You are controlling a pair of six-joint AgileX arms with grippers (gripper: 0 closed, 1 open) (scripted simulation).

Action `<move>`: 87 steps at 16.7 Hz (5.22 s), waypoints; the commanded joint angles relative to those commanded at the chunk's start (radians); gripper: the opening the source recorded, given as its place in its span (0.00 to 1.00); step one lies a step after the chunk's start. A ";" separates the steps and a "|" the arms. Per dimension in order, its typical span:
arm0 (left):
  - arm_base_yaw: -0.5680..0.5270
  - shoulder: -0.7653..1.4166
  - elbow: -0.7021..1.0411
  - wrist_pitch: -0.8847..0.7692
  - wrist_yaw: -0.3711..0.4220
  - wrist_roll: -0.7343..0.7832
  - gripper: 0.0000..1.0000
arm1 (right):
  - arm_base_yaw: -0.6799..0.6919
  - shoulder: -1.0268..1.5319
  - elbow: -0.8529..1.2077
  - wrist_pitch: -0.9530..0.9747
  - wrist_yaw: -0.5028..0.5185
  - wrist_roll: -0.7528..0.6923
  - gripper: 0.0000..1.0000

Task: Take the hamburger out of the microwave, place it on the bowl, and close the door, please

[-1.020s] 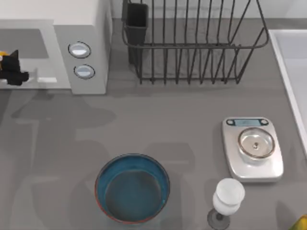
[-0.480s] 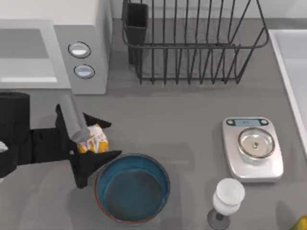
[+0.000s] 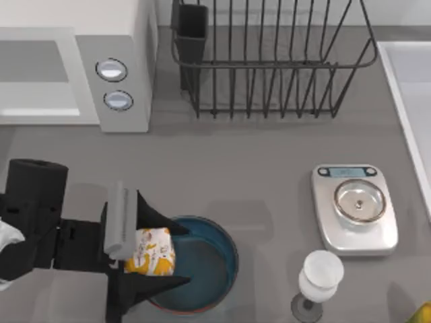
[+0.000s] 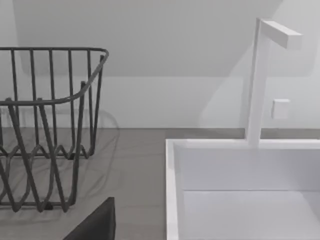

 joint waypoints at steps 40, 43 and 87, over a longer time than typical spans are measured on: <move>-0.141 0.177 0.035 0.349 -0.078 -0.239 1.00 | 0.000 0.000 0.000 0.000 0.000 0.000 1.00; -0.125 0.114 0.019 0.319 -0.116 -0.261 1.00 | 0.000 0.000 0.000 0.000 0.000 0.000 1.00; 0.286 -1.688 -0.395 -0.438 -1.105 -0.820 0.00 | 0.000 0.000 0.000 0.000 0.000 0.000 1.00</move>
